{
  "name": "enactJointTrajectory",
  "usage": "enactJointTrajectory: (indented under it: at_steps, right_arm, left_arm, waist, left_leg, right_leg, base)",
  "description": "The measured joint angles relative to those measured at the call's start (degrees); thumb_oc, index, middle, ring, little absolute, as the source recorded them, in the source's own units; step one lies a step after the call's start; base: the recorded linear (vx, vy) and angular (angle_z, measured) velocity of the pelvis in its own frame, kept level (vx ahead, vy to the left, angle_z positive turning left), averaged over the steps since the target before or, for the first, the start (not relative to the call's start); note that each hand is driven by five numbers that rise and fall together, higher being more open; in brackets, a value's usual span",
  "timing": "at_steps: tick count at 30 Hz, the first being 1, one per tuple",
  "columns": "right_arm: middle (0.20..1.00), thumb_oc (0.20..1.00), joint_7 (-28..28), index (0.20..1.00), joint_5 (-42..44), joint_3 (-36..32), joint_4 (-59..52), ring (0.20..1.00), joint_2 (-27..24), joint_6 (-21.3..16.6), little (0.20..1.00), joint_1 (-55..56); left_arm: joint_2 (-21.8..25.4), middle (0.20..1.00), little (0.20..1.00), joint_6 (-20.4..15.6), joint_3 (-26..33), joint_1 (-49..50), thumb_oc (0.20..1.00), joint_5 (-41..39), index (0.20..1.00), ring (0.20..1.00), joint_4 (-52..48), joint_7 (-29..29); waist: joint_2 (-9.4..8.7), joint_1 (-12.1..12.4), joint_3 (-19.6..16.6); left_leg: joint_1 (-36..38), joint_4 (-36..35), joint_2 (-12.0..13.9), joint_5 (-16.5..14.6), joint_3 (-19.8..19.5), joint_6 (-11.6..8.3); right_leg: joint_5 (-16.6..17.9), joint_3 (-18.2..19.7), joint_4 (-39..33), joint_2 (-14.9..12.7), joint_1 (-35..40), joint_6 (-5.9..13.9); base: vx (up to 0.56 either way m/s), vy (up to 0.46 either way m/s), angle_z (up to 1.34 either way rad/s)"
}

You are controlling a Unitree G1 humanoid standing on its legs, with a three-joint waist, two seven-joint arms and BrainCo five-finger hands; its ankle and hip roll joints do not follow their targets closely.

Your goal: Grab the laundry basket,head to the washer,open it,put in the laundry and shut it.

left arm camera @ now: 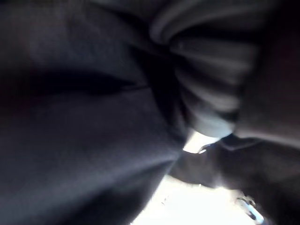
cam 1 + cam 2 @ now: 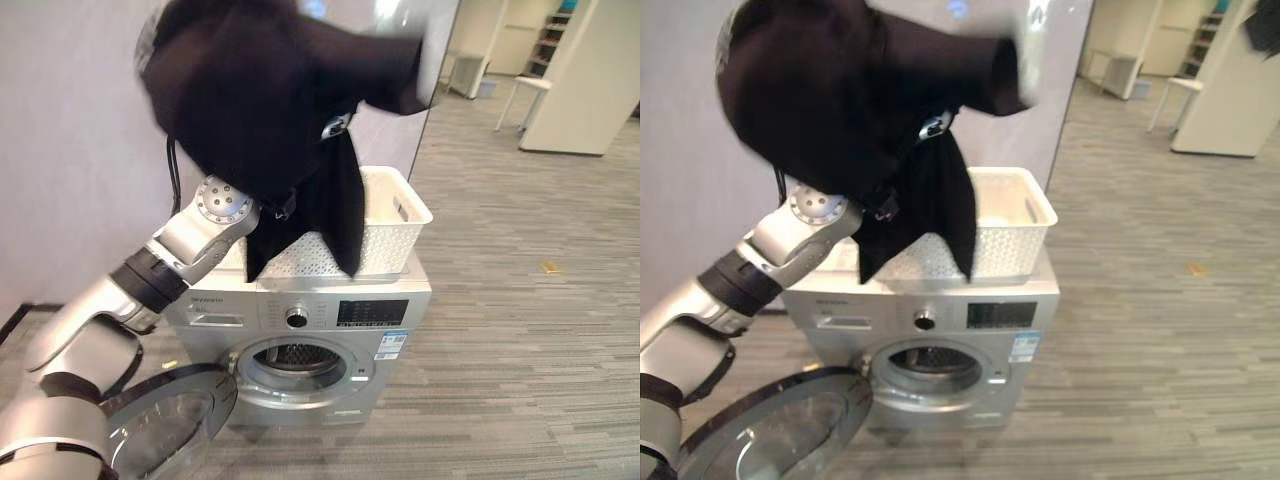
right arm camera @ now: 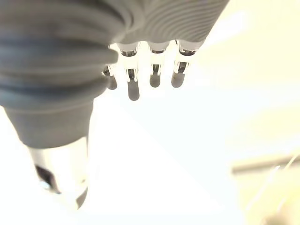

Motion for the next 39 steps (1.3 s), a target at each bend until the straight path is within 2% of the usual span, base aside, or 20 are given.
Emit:
enactJointTrajectory:
  at_steps: [3,5,8,9,10,12,13,15,16,18,21,24,26,28,30,31,34,39]
  right_arm:
    - [1.0,1.0,-2.72,1.0,-6.41,-16.43,-9.24,1.0,-1.98,-2.43,1.0,15.37]
    - [1.0,1.0,-3.14,1.0,-9.93,-16.86,-8.19,1.0,-1.94,-1.95,1.0,19.76]
    - [1.0,1.0,-3.74,1.0,-12.94,-25.45,-9.43,1.0,-1.94,-1.71,1.0,33.07]
    - [1.0,1.0,-3.92,1.0,-14.01,-38.1,-11.98,1.0,-1.01,-1.85,1.0,46.6]
    - [1.0,1.0,-4.37,1.0,-14.28,-43.65,-12.81,1.0,-0.41,-1.82,1.0,53.65]
    - [1.0,1.0,-4.34,1.0,-14.75,-48.7,-11.86,1.0,-0.03,-0.68,1.0,62.87]
    - [1.0,1.0,-4.64,1.0,-15.44,-62.77,-12.33,1.0,4.05,-0.84,1.0,78.75]
    - [1.0,1.0,-4.67,1.0,-15.37,-67.34,-10.05,1.0,6.52,-0.18,1.0,84.29]
    - [1.0,1.0,-4.96,1.0,-14.62,-71.74,-7.9,1.0,10.9,0.17,1.0,88.86]
    - [1.0,1.0,-4.8,1.0,-14.2,-74.13,-6.65,1.0,12.76,0.92,1.0,94.69]
    - [1.0,1.0,-4.85,1.0,-12.11,-78.15,-2.18,1.0,22.43,0.58,1.0,99.2]
    - [1.0,1.0,-4.52,1.0,-10.89,-78.63,0.71,1.0,25.79,0.98,1.0,102.14]
    - [1.0,1.0,-4.61,1.0,-9.75,-79.5,5.91,1.0,31.44,1.09,1.0,104.04]
    - [1.0,1.0,-4.75,1.0,-7.26,-79.83,8.06,1.0,37.3,1.17,1.0,104.96]
    - [1.0,1.0,-4.35,1.0,-6.28,-78.44,10.03,1.0,39.37,1.2,1.0,106.36]
    - [1.0,1.0,-3.61,1.0,-4.65,-77.31,11.53,1.0,42.59,0.18,1.0,106.24]
    - [1.0,1.0,-1.99,1.0,-2.09,-72.77,16.49,1.0,48.05,0.02,1.0,106.91]
    - [1.0,1.0,0.36,1.0,1.11,-69.69,18.3,1.0,53.15,-0.47,1.0,108.29]
  left_arm:
    - [0.96,0.2,0.2,-1.54,4.23,6.7,0.2,2.3,0.2,0.2,-10.39,-0.33]
    - [1.08,0.2,0.2,-1.63,4.4,6.67,0.2,2.76,0.2,0.2,-10.88,-0.47]
    - [3.53,0.2,0.2,-2.33,6.89,8.96,0.2,4.34,0.2,0.2,-14.44,-0.78]
    - [4.7,0.2,0.2,-2.4,11.74,13.31,0.2,4.37,0.2,0.2,-18.65,-1.33]
    - [5.77,0.2,0.2,-3.42,14.97,16.63,0.2,4.33,0.2,0.2,-21.04,-1.26]
    - [6.87,0.2,0.2,-3.84,17.72,19.92,0.2,4.34,0.2,0.2,-21.9,-1.21]
    - [7.35,0.2,0.2,-4.08,22.21,25.02,0.2,4.33,0.2,0.2,-25.38,-1.13]
    - [7.55,0.2,0.2,-4.3,22.99,26.59,0.2,4.29,0.2,0.2,-26.01,-1.09]
    - [7.71,0.2,0.2,-4.37,26.49,31.25,0.2,4.32,0.2,0.2,-29.56,-1.76]
    - [7.71,0.2,0.2,-4.63,30.82,37.16,0.2,4.27,0.2,0.2,-32.62,-2.27]
    - [7.55,0.2,0.2,-4.92,40.39,49.64,0.2,3.52,0.2,0.2,-36.82,-4.23]
    - [7.45,0.2,0.2,-4.78,43.24,56.5,0.2,0.75,0.2,0.2,-38.27,-5.46]
    - [7.08,0.2,0.2,-4.57,46.64,66.22,0.2,-1.0,0.2,0.2,-41.44,-8.07]
    - [4.26,0.2,0.2,-4.26,50.0,73.34,0.2,-2.55,0.2,0.2,-43.36,-10.42]
    - [2.19,0.2,0.2,-3.64,50.26,75.13,0.2,-3.38,0.2,0.2,-43.27,-10.78]
    - [-0.68,0.2,0.2,-3.34,50.96,77.29,0.2,-4.98,0.2,0.2,-43.85,-12.03]
    - [-3.67,0.2,0.2,-3.0,50.32,81.06,0.2,-5.81,0.2,0.2,-44.25,-13.97]
    - [-4.32,0.2,0.2,-2.03,48.28,84.32,0.2,-7.64,0.2,0.2,-44.21,-15.68]
  waist:
    - [0.92,-0.77,0.16]
    - [1.47,-0.63,-0.06]
    - [2.54,-0.75,0.11]
    - [2.96,-0.84,0.32]
    - [3.24,-1.07,0.36]
    - [3.7,-1.0,0.28]
    - [3.51,-0.66,0.48]
    - [3.63,0.27,0.44]
    - [3.32,0.33,0.74]
    - [3.47,0.61,1.28]
    - [2.55,0.52,3.21]
    - [2.34,1.48,4.72]
    - [2.07,2.0,5.58]
    - [1.63,2.44,6.11]
    - [1.92,3.91,6.24]
    - [2.34,4.42,6.86]
    - [2.06,5.63,8.21]
    - [2.44,6.88,9.74]
  left_leg:
    - [0.04,0.0,0.03,-0.02,-0.12,-0.01]
    - [0.05,0.0,0.04,-0.02,-0.28,-0.01]
    - [-0.01,0.0,0.01,0.01,-0.52,-0.02]
    - [-0.06,0.01,0.0,0.0,-0.64,-0.01]
    - [0.0,0.01,-0.04,-0.05,-0.86,0.02]
    - [-0.07,0.02,-0.1,-0.07,-1.21,0.06]
    - [0.09,0.02,0.0,-0.18,-1.67,-0.04]
    - [-0.01,0.02,0.11,-0.25,-1.66,-0.16]
    - [0.05,0.02,0.27,-0.31,-1.65,-0.24]
    - [0.07,0.02,0.31,-0.36,-1.72,-0.32]
    - [0.69,0.01,0.58,-0.66,-1.82,-0.67]
    - [0.3,-0.08,0.46,-1.18,-2.24,-0.71]
    - [0.8,0.02,0.25,-0.83,-3.27,-0.62]
    - [1.5,0.06,0.16,-0.87,-3.35,-0.6]
    - [1.57,0.06,-0.01,-0.88,-3.53,-0.59]
    - [1.04,0.26,-0.15,-0.87,-3.74,-0.59]
    - [0.59,0.62,-0.15,-0.89,-4.6,-0.61]
    - [0.08,1.07,-0.18,-0.95,-4.65,-0.69]
  right_leg:
    - [-0.07,-0.06,0.0,0.03,-0.06,-0.09]
    - [-0.09,-0.2,-0.01,0.03,0.06,-0.13]
    - [-0.14,-0.29,0.01,0.04,0.02,-0.16]
    - [-0.16,-0.35,0.02,0.07,0.01,-0.19]
    - [-0.24,-0.49,0.01,0.06,0.12,-0.31]
    - [-0.3,-0.65,0.28,0.09,0.33,-0.26]
    - [-0.65,-1.01,0.37,0.22,0.48,-0.58]
    - [-0.69,-1.01,0.45,0.39,0.56,-0.55]
    - [-0.71,-0.91,0.46,0.53,0.55,-0.6]
    - [-0.75,-0.96,0.48,0.62,0.66,-0.65]
    - [-1.04,-0.98,0.28,0.83,1.34,-1.03]
    - [-1.35,-1.31,0.34,0.71,1.39,-0.91]
    - [-1.42,-2.14,0.45,0.63,1.98,-0.85]
    - [-1.83,-2.19,0.49,0.62,2.47,-0.85]
    - [-1.98,-2.37,0.46,0.42,2.59,-0.72]
    - [-2.02,-2.61,0.51,0.36,2.3,-0.63]
    - [-2.21,-3.58,0.5,0.4,2.35,-0.68]
    - [-2.22,-3.68,0.5,0.37,2.12,-0.69]
  base:
    - [-0.02,-0.013,-0.01]
    - [-0.02,-0.018,0.05]
    - [0.0,-0.02,0.04]
    - [0.0,-0.019,0.05]
    - [0.0,-0.021,0.07]
    - [0.02,-0.02,0.11]
    - [0.03,-0.016,0.11]
    - [0.0,-0.016,0.01]
    - [-0.02,-0.013,-0.04]
    - [0.0,0.0,0.0]
    - [0.0,0.0,0.0]
    - [0.0,-0.004,0.05]
    - [-0.01,0.001,0.18]
    - [-0.03,0.0,0.1]
    - [-0.05,-0.005,0.08]
    - [-0.05,0.001,0.08]
    - [-0.03,0.006,0.14]
    - [0.0,0.002,0.02]
